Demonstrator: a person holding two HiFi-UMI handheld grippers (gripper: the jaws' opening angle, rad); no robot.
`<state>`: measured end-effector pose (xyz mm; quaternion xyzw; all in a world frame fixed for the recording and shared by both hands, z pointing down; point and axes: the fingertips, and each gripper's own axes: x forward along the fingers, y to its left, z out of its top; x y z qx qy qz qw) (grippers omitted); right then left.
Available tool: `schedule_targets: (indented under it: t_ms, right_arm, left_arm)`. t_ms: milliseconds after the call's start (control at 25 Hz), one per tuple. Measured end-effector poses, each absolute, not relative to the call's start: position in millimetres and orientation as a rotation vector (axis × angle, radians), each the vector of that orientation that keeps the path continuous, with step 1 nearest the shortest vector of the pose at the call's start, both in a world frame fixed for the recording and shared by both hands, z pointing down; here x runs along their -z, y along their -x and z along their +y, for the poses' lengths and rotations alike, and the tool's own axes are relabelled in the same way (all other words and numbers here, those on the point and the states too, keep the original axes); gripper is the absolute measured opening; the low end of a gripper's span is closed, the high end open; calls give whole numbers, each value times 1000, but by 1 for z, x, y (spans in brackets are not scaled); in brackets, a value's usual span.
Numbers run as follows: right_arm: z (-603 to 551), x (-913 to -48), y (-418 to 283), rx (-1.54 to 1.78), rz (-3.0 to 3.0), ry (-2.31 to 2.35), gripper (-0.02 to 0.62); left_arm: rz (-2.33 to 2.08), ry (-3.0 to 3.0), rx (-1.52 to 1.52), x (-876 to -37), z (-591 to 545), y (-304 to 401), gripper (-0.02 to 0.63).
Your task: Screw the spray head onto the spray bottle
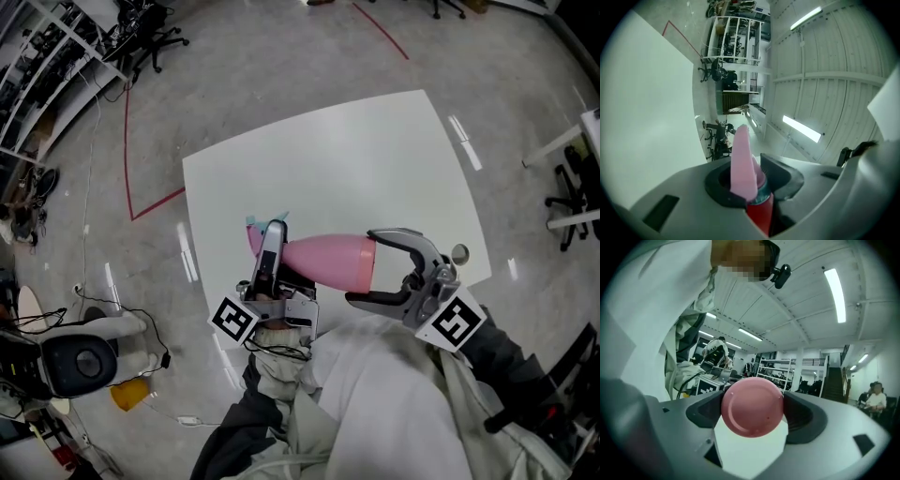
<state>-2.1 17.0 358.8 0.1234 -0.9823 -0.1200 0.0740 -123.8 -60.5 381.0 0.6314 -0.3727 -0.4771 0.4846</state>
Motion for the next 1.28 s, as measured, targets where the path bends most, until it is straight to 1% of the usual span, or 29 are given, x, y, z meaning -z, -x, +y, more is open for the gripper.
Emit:
schedule_targets:
  t_ms: [80,240,360,400,440,480,560,600,640,720,800,840,880,920,1000,1120,1200,1280]
  right_arm:
    - [11,-365,-1,120,-2970,-368,383]
    - [2,-371,-6,-629,-3050,-325,383]
    - [-6,-387,-9,-1286,-2962,-211,383]
    - [-8,-392,-9,-1450,-2917,-166,383]
    - [-9,-395,-9,-1556,-2883,-129,383]
    - [-9,-395,-8,-1595,-2876,-110,383]
    - [-9,-388,-7,-1482,-2956,-130,383]
    - [-9,-380,-7,-1338,-3037,-166,383]
    - [-8,-372,-8,-1123,-3124,-219,383]
    - [-6,-364,-9,-508,-3182,-373,383]
    - [-2,-371,-7,120,-3012,-508,383]
    - [-1,-376,-4,365,-2896,-545,383]
    - [0,-379,-2,541,-2804,-564,383]
    - [2,-378,1,640,-2762,-570,383]
    - [7,-370,5,661,-2803,-557,383]
    - [10,-362,5,574,-2866,-512,383]
    - [6,-362,3,450,-2873,-473,383]
    - [1,-366,2,199,-2906,-468,383]
  left_arm:
    - [-938,-1557,1154,-382,-58,124,106]
    - [-1029,-1732,1142,-366,-42,122,106]
    - [-1058,-1943,1110,-346,-39,115,106]
    - [-1062,-1997,1088,-342,-40,113,106]
    - [-1065,-2033,1067,-340,-41,111,106]
    - [-1066,-2046,1057,-338,-41,110,106]
    - [-1066,-2000,1086,-340,-44,115,106]
    - [-1065,-1941,1120,-343,-46,121,106]
    - [-1062,-1862,1157,-347,-49,127,106]
    - [-1037,-1687,1230,-360,-54,138,106]
    - [-991,-1571,1276,-368,-56,145,106]
    - [-979,-1558,1270,-369,-57,144,106]
    - [-979,-1567,1244,-369,-58,141,106]
    - [-981,-1583,1214,-369,-59,136,106]
    - [-965,-1580,1188,-370,-59,127,106]
    - [-923,-1530,1189,-374,-58,122,106]
    - [-925,-1510,1186,-376,-57,121,106]
    - [-950,-1512,1200,-376,-56,123,107]
